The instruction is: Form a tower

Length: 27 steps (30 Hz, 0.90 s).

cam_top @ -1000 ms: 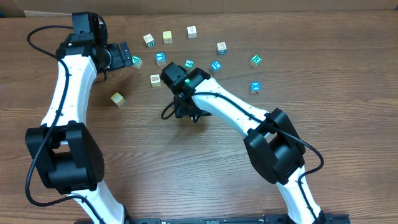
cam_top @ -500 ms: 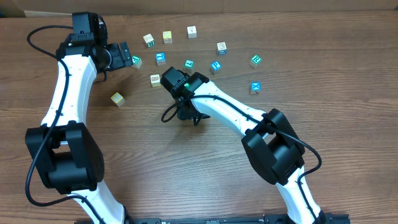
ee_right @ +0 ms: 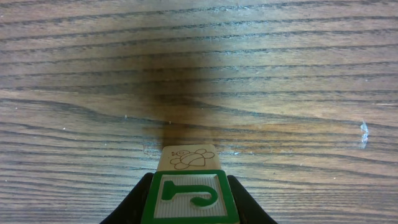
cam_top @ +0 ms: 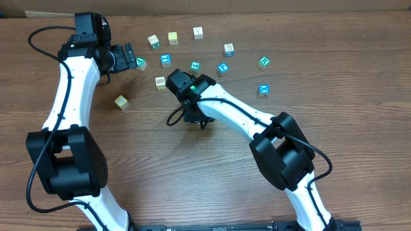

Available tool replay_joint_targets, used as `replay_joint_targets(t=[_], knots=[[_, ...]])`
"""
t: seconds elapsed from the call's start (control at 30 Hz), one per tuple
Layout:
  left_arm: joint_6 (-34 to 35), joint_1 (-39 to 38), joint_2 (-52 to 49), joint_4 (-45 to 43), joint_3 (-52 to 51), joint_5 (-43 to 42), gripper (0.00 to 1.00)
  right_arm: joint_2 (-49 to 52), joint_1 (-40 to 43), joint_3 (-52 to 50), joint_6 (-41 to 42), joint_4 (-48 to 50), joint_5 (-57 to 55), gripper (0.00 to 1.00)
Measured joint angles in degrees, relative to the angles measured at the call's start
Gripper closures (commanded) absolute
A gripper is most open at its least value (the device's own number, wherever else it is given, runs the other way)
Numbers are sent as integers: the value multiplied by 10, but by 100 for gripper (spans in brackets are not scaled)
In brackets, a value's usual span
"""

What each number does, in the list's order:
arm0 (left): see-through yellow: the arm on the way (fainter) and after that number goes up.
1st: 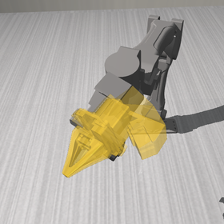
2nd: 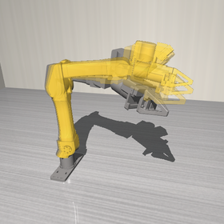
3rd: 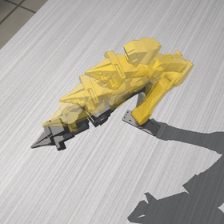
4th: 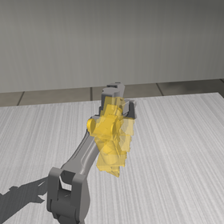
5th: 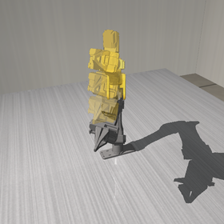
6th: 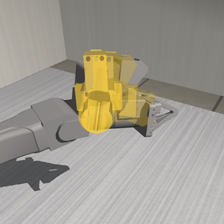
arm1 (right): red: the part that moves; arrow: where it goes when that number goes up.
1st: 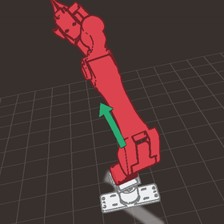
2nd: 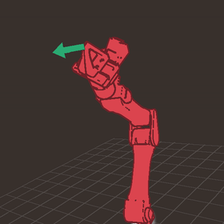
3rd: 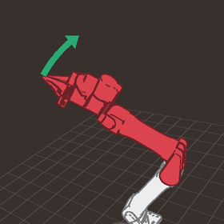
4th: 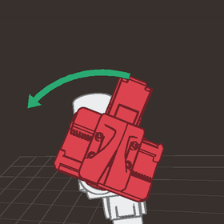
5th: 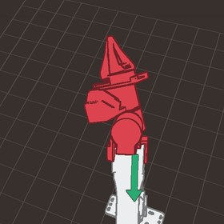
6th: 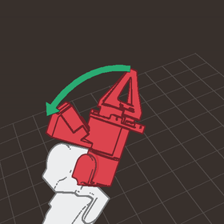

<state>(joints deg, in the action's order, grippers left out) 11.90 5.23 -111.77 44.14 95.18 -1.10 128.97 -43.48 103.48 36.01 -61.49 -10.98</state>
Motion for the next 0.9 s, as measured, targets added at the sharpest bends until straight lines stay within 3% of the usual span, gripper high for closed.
replay_joint_targets(t=[0.37,0.43,0.67,0.9], knots=[[0,0,0,0,0,0,1,0,0,0,0,0,0,74],[0,0,0,0,0,0,0,0,0,0,2,0,0,58],[0,0,0,0,0,0,1,0,0,0,-1,-1,0,21],[0,0,0,0,0,0,0,0,8,44,-15,-47,0,17]])
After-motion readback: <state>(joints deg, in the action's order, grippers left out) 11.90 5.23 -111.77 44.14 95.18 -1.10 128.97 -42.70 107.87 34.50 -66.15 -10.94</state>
